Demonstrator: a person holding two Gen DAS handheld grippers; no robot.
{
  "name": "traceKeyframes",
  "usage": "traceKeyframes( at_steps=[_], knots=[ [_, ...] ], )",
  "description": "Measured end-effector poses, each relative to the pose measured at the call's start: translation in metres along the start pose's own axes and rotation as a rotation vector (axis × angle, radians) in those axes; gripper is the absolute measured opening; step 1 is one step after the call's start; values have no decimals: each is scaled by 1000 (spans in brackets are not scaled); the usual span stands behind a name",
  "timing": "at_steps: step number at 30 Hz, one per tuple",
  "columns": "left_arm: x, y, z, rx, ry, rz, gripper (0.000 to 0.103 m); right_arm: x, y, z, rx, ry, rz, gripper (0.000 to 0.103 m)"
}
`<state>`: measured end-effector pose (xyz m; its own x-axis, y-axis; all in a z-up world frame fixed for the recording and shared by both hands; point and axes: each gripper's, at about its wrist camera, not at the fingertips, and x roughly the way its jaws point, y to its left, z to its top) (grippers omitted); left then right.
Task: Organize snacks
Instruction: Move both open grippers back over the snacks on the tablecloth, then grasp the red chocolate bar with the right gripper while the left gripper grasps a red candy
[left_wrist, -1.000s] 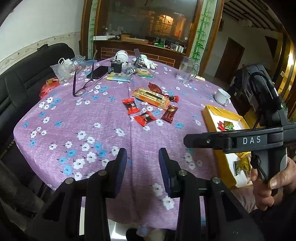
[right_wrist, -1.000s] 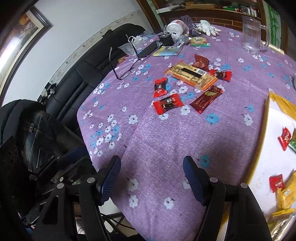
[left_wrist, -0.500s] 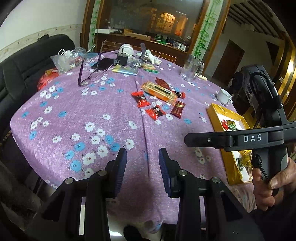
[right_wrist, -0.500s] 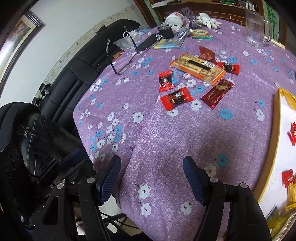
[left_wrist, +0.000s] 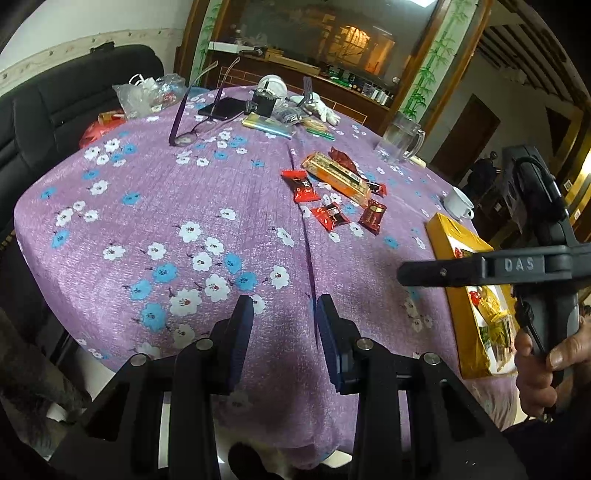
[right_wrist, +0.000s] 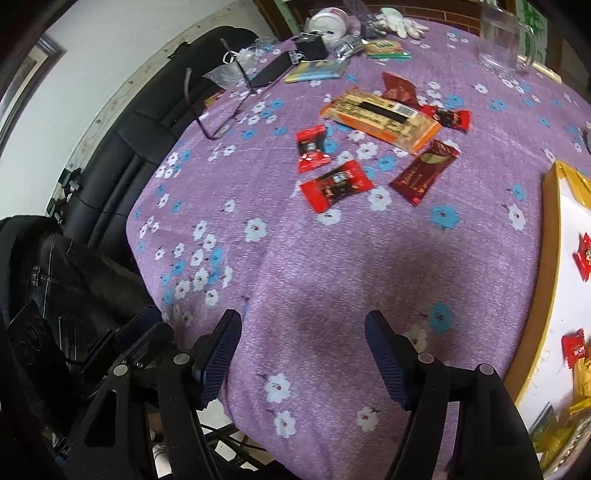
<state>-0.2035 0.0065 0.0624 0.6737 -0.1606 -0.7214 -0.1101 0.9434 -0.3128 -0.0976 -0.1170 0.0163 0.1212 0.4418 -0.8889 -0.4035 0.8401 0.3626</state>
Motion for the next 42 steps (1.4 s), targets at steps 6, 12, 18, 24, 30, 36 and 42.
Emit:
traceKeyframes(
  at_steps=[6,12,18,24,30,36,42],
  knots=[
    [7,-23,8,24,0,27,33,-4,-25,6,-1,1,10,71],
    [7,-46,10,43,-6,81,33,-8,-57,21,36,-7,44,71],
    [9,-59,-2,52,26,125,33,5,-83,33,81,28,73,72],
    [32,-58,17,90,46,93,33,14,-91,43,123,29,72,72],
    [58,-43,38,112,78,13,33,13,-104,66,210,-12,23,72],
    [72,-20,45,131,122,-35,33,30,-113,103,310,-28,-32,71],
    [72,0,47,160,135,-50,33,60,-102,131,298,-26,-164,71]
  ],
)
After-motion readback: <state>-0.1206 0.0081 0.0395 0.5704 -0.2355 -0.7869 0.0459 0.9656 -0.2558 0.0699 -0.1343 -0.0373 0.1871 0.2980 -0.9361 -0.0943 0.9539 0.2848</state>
